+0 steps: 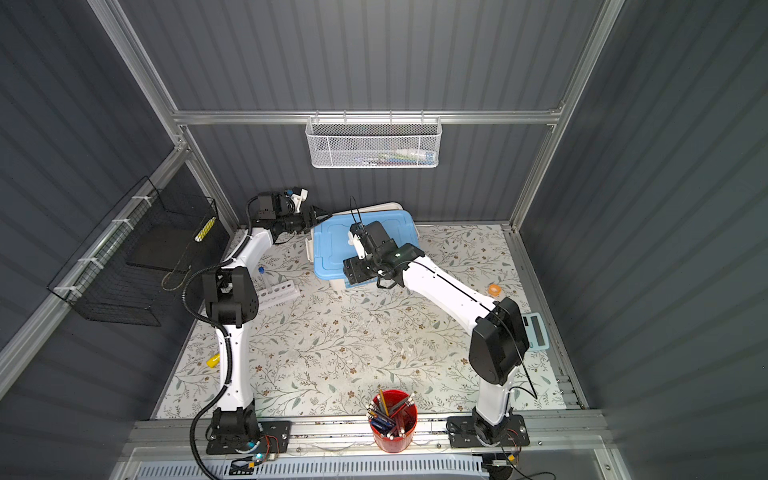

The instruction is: Organize the chemistry lab equipment

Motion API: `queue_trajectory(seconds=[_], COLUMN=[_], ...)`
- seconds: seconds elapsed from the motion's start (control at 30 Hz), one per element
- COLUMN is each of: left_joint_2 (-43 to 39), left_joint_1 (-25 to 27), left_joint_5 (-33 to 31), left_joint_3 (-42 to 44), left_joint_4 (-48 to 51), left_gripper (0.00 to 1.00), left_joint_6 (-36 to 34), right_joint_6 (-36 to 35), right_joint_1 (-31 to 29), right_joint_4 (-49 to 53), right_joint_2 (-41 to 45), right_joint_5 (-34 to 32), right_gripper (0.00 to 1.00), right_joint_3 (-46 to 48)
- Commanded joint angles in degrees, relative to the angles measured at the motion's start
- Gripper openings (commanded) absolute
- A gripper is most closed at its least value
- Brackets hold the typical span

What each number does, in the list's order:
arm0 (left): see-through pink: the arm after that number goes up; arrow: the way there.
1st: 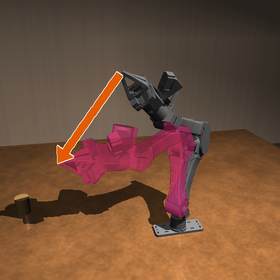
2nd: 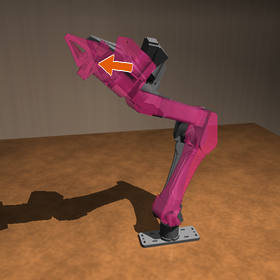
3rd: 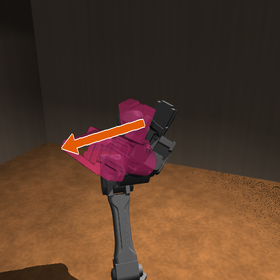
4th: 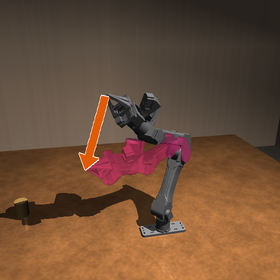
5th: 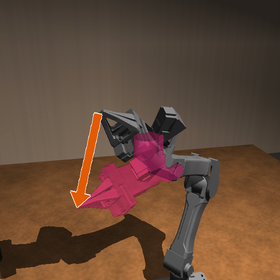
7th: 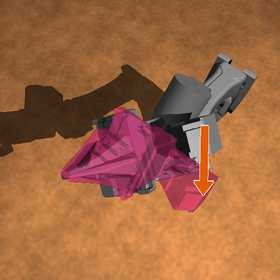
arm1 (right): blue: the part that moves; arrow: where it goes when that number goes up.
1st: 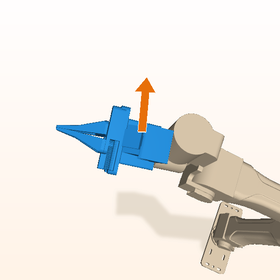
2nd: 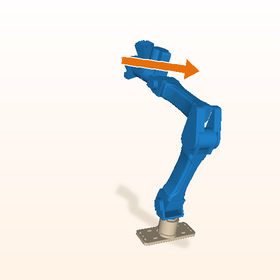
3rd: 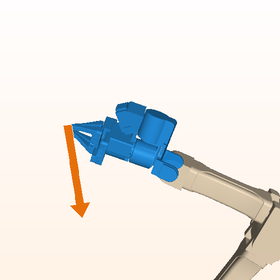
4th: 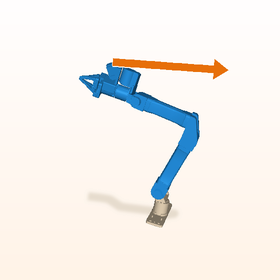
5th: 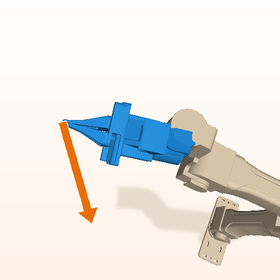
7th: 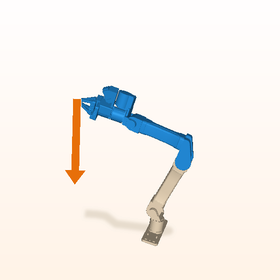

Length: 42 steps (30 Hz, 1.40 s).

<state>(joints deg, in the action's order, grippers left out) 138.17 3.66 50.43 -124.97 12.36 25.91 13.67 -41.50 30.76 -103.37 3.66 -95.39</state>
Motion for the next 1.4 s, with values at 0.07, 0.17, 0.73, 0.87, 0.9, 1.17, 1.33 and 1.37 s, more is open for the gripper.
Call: queue_trajectory(seconds=[0.07,0.17,0.73,0.87,0.9,1.17,1.33,1.37], left_joint_2=[-1.59,-1.84,-2.64,-2.57,-2.56,-2.82,-2.90,-2.93], left_joint_1=[-0.15,-0.21,-0.23,-0.23,-0.23,-0.23,-0.23,-0.23], left_joint_5=[1.91,1.85,1.73,1.79,1.82,1.90,2.12,2.12], left_joint_3=[-0.97,-1.07,-0.72,-0.45,-0.39,-0.01,0.34,0.49], left_joint_4=[-1.02,-0.68,-0.67,-1.03,-1.22,-1.24,-1.53,-1.62], left_gripper=[0.82,0.82,0.82,0.82,0.82,0.82,0.82,0.81], left_joint_6=[-0.86,-1.12,-1.39,-1.15,-1.05,-1.48,-1.42,-1.39], right_joint_6=[1.44,6.49,26.33,28.21,28.55,30.00,31.31,31.62], right_joint_1=[1.42,5.86,27.55,29.00,29.25,29.63,29.63,29.63], right_joint_4=[3.33,5.33,-14.20,-19.06,-19.78,-23.29,-25.37,-25.72], right_joint_2=[6.91,12.28,22.34,19.28,18.37,12.49,11.73,11.55], right_joint_5=[-1.68,-2.63,14.91,19.03,19.40,22.64,23.38,23.54], right_gripper=[0.76,0.77,0.85,0.85,0.85,0.85,0.84,0.84], right_joint_3=[-1.83,2.34,29.48,30.14,29.72,27.12,26.27,25.86])
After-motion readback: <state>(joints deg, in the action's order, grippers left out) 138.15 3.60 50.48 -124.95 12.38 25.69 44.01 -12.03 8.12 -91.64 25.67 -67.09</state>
